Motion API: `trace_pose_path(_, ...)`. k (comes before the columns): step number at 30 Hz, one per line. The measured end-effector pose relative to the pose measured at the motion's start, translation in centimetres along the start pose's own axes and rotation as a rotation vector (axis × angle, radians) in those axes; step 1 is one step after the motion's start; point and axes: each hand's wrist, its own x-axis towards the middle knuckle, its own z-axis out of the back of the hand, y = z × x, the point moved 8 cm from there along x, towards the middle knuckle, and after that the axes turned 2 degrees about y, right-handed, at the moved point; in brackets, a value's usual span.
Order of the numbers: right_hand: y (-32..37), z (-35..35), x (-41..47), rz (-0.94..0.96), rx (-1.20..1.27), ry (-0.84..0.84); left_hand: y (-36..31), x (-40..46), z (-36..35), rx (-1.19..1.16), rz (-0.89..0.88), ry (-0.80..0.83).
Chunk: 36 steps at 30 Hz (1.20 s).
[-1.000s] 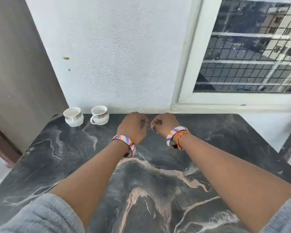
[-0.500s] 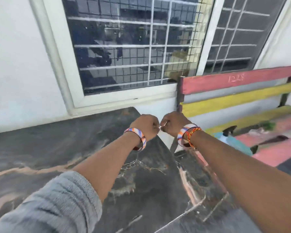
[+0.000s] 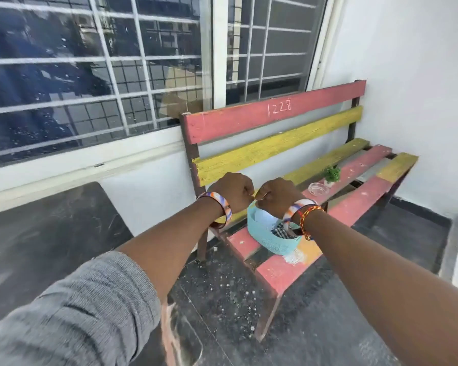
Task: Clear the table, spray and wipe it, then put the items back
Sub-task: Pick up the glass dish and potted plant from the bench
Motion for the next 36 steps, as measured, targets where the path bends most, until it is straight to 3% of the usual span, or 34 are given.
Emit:
trace_pose_path(12,-19.9,8.2,8.3,-0.214,-0.065,0.004,-9.9,19.9,-7.1,-0.039,-0.104,0.116)
trace_pose_path(19,-30.9,12.1,12.9,-0.225,0.002,-0.037,-14.4,30.6,-11.4,-0.037,-0.095,0.144)
trace_pose_path(29,-50.3,16.5,20.1,-0.313,0.004,0.089,-14.7,43.9,-21.0,-0.173,0.315,0.302)
trace_pose_path(36,-58.5,13.9,24.8,-0.346,-0.023,0.285,-12.2,49.2,-25.3,-0.256,0.477,0.379)
